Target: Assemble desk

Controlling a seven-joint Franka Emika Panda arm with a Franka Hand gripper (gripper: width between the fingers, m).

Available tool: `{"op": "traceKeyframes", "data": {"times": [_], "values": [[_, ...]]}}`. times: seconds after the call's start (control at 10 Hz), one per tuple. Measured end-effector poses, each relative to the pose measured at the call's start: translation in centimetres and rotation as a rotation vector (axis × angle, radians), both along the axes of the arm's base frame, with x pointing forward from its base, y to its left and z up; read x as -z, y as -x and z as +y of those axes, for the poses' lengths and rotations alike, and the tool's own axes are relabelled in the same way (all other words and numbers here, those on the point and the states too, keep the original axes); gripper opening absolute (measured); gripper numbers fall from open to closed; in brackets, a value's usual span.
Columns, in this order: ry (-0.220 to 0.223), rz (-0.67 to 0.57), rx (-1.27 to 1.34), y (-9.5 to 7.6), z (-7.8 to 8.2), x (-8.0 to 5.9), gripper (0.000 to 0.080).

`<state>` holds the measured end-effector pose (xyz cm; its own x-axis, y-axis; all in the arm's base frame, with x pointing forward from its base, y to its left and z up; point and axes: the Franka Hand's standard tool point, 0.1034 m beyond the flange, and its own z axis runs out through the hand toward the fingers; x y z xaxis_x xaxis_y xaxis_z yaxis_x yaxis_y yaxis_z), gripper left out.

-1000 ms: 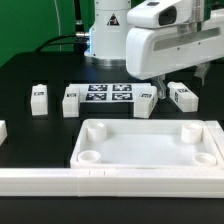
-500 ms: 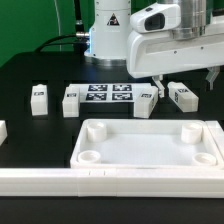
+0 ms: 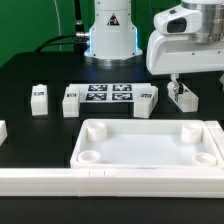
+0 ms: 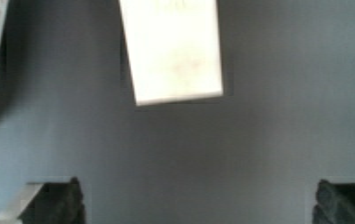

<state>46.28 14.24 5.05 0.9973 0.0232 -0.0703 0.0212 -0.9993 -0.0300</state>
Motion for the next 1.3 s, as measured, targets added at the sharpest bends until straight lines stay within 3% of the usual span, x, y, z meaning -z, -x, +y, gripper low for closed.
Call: {"op": "traceKeyframes", "data": {"times": [0.2,0.4,1.0,1.3], "values": [[0.002,0.031,-0.001,0.3,-0.1,0.0,0.0648],[0.027,0.199,-0.042,0.6,-0.7,-0.2,0.0648],[0.034,0.56,-0.068,1.8,-1.2,0.7,0.0648],[0.04,0.731,-0.081,1.2,-1.2,2.1,0.0648]]}}
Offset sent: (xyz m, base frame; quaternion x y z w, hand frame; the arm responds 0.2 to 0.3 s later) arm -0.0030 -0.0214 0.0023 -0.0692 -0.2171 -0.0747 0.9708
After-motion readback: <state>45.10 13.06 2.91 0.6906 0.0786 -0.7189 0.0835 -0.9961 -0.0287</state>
